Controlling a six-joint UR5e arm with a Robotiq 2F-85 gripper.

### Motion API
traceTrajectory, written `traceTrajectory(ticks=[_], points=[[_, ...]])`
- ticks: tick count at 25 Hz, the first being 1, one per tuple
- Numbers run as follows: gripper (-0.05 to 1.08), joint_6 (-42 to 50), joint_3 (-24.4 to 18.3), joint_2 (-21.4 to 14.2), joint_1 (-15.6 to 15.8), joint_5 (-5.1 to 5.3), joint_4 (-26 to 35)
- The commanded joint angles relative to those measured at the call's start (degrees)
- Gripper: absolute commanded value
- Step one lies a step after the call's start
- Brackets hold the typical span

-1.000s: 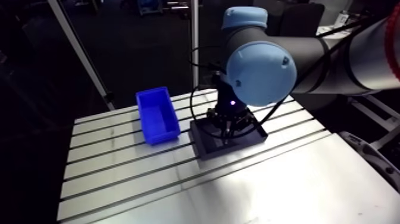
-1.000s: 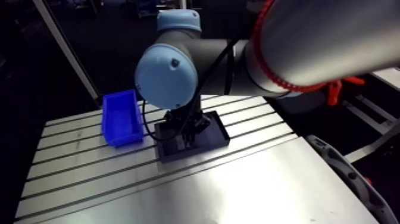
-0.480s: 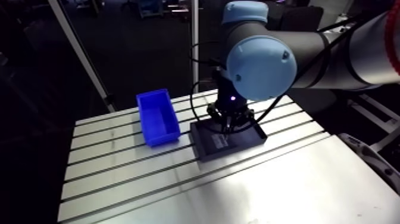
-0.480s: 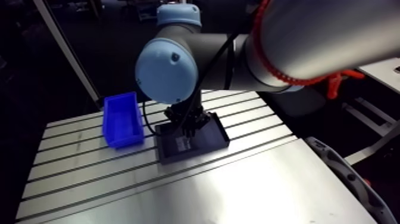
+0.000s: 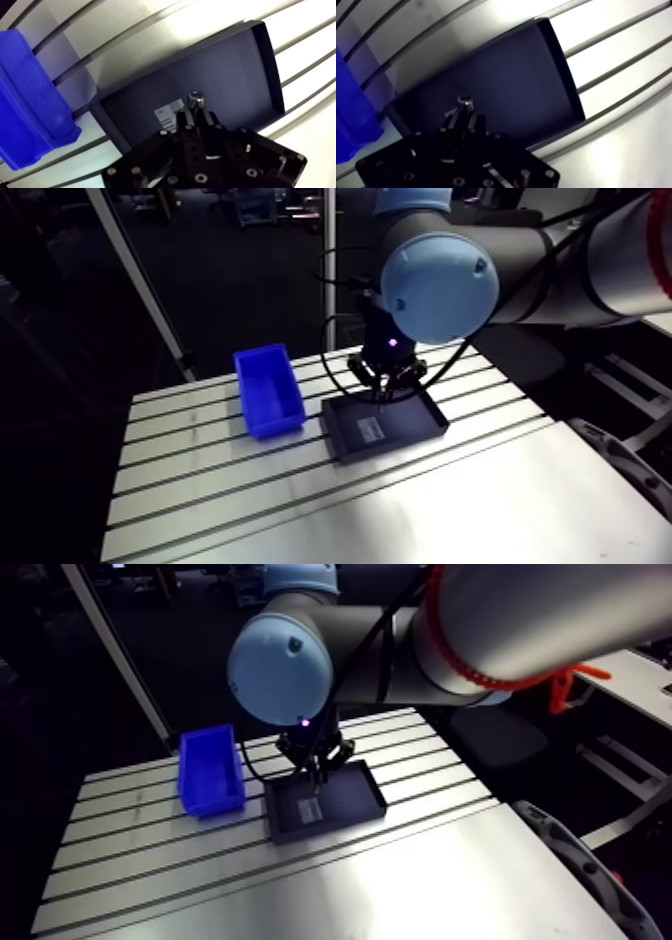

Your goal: Pick up the M10 bolt from the tray and put it into the blue bin.

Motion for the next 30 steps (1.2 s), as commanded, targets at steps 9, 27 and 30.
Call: traceTrajectory(ticks=[9,27,30], points=[[1.05,-21.6,-2.2,-5.0,1.9,0.47,2.1],[1.04,-70.6,-12.6,-6.4,2.0,5.74,17.4],[1.04,-78.1,-13.8,-5.9,2.2,5.39,18.3]])
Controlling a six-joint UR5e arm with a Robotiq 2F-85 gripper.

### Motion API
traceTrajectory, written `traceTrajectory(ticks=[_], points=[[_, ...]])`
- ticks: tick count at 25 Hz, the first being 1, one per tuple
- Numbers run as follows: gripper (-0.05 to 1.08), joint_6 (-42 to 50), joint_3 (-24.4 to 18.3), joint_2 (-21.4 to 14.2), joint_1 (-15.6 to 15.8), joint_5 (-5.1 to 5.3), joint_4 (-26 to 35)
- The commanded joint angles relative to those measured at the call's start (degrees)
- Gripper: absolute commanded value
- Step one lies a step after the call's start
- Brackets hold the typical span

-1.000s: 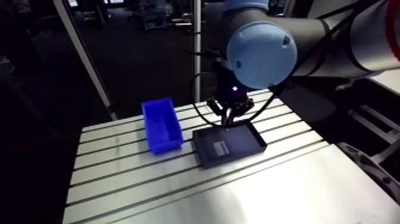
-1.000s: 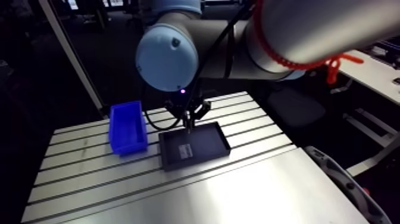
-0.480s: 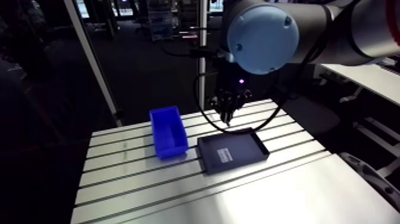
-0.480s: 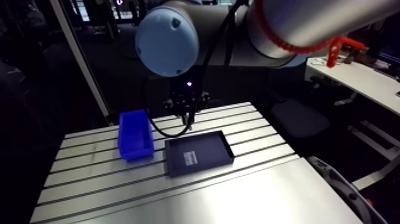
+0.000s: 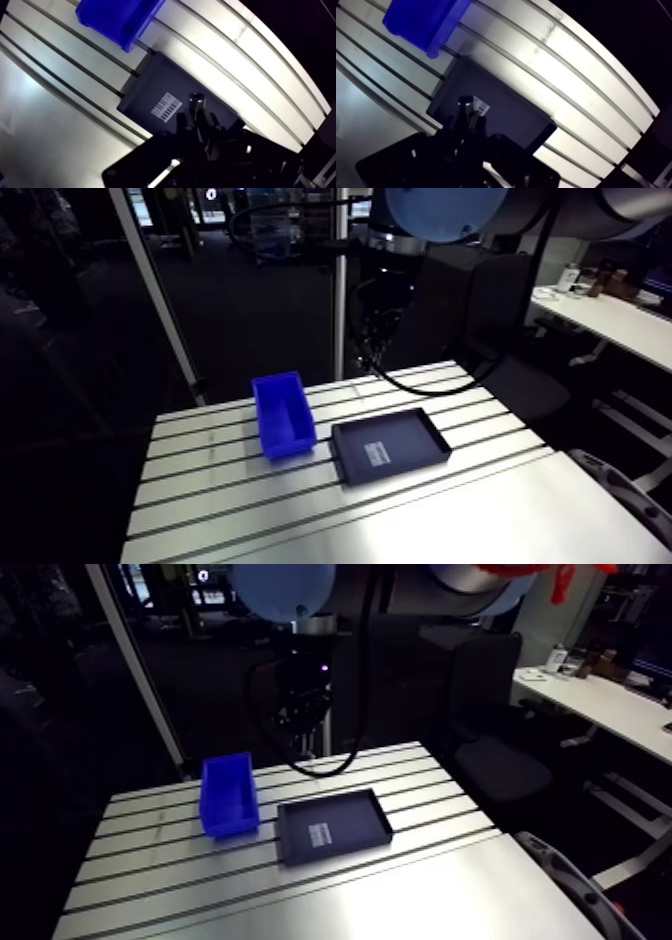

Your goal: Pick up the M10 bolt from the tray and put it into the blue bin.

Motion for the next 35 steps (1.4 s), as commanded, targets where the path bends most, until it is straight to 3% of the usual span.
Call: traceTrajectory(ticks=[1,3,7,8,21,35], points=[[1.04,-17.8,-3.2,0.7,0.3,-0.31,3.2],[1.04,-21.1,-5.1,2.2,1.5,-1.02,4.0],[1.04,-26.2,-8.2,4.4,5.9,-6.11,5.2],[1.04,-28.4,-8.4,4.7,6.9,-6.99,4.9],[1.04,-34.4,-13.4,9.1,14.3,-7.17,4.5],[1.04,-33.7,-13.4,14.1,18.1,-7.17,1.0]])
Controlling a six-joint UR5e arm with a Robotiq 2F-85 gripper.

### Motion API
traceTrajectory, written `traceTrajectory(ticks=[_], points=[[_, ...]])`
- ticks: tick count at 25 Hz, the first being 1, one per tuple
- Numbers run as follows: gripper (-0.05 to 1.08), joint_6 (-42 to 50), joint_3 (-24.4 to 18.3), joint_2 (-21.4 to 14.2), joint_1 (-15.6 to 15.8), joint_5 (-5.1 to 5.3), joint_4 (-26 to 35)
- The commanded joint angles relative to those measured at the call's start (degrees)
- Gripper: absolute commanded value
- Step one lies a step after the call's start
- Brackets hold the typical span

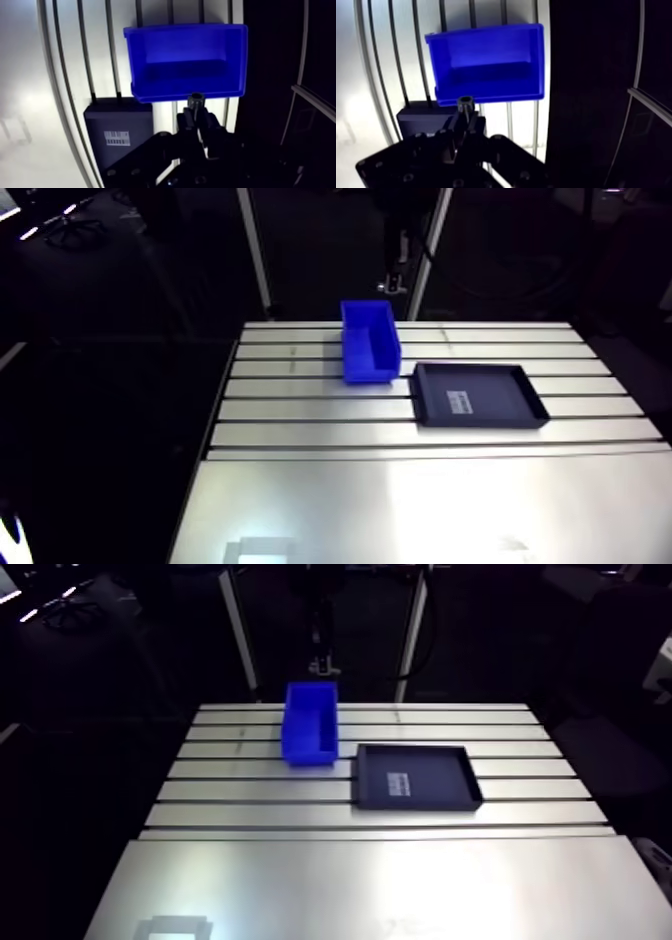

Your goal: Pick up the M10 bolt from the tray and put it into the blue bin.

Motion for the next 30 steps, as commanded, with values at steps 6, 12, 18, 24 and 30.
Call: traceTrajectory(ticks=[6,12,18,24,30], points=[[1.04,0.4,0.1,3.8,2.4,-0.17,-2.5],[1.03,0.6,0.3,5.2,2.5,-0.17,-2.8],[1.03,1.3,0.8,6.7,2.5,-0.35,-4.6],[1.03,1.4,1.3,7.7,2.7,-0.35,-5.3],[1.03,1.4,1.7,8.8,2.7,-0.35,-5.3]])
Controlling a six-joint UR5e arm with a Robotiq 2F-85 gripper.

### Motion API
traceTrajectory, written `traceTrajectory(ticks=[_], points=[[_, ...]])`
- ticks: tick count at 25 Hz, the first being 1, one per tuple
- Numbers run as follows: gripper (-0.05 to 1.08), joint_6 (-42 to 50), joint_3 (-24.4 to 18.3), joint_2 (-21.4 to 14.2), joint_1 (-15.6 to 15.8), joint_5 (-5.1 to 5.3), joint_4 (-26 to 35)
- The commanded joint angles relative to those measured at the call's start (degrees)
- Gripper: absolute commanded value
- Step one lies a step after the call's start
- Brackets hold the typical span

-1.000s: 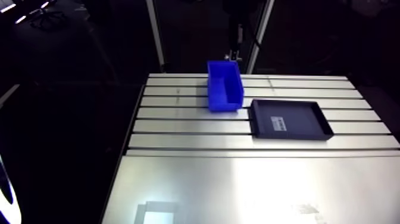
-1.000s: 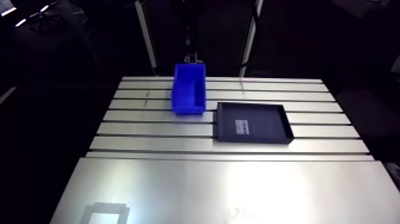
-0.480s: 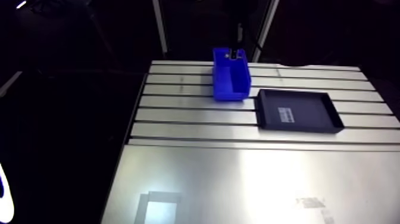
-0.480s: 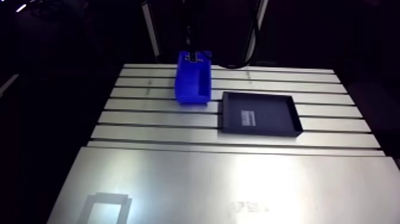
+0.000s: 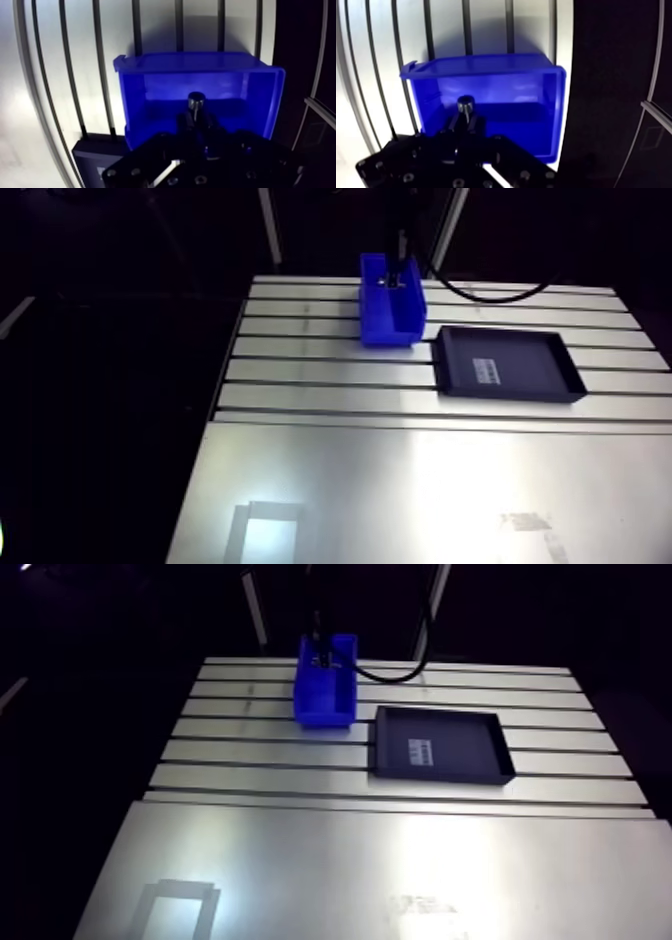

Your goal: Pick up the M10 bolt from the tray and put it into the blue bin.

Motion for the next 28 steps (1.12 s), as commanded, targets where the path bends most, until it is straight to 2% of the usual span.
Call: traceTrajectory(ticks=[1,13,19,25,28], points=[[1.03,0.0,0.4,1.2,0.1,-0.01,-0.3],[1.02,1.2,0.0,3.9,0.0,-0.09,-0.3],[1.0,1.2,0.0,4.2,0.1,-0.62,-0.4],[0.94,1.1,0.0,4.9,0.0,-0.62,-0.3],[0.8,1.1,-0.2,4.9,0.0,-0.62,-0.1]])
